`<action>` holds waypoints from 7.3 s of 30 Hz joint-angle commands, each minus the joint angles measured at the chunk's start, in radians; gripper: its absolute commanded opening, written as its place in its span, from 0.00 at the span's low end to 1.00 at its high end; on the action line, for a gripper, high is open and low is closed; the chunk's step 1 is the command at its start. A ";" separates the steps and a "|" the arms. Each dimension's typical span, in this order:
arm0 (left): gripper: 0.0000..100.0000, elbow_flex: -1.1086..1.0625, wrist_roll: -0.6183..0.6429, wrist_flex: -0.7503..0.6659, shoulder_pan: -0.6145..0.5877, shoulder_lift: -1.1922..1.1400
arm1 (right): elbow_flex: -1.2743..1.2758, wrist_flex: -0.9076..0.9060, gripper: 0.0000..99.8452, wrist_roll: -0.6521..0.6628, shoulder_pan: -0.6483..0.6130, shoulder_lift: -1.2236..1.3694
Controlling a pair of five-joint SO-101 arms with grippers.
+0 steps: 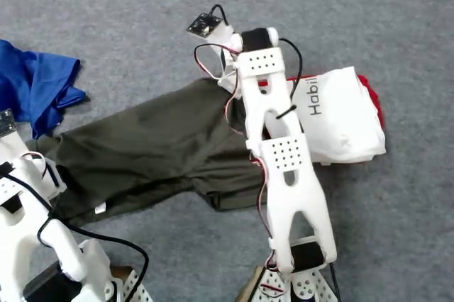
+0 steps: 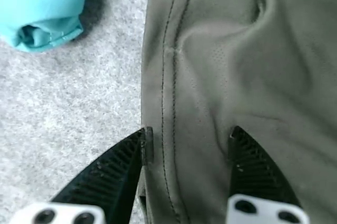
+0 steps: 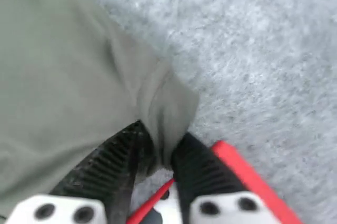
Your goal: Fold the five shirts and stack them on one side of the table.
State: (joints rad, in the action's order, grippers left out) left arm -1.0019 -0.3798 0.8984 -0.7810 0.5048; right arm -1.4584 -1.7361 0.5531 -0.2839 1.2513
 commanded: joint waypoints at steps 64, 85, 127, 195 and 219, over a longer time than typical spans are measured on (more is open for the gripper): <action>0.02 -0.124 -0.209 0.419 0.017 0.538 | 2.193 0.600 0.00 0.216 0.065 -1.219; 0.02 0.074 -0.304 0.551 0.011 0.538 | 2.123 0.459 0.00 0.170 -0.153 -1.639; 0.24 0.221 -0.130 0.585 -0.061 0.529 | 2.342 0.362 0.21 0.577 -0.236 -1.773; 0.24 0.250 -0.195 0.505 -0.064 0.529 | 2.362 0.687 0.20 0.347 -0.254 -1.319; 0.24 0.293 -0.259 0.505 -0.058 0.527 | 2.304 0.601 0.00 0.256 -0.208 -1.325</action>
State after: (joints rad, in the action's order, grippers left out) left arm -0.7580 -0.6299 1.4124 -0.8347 1.0296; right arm 0.8707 -1.0564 0.8278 -0.5125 -0.0806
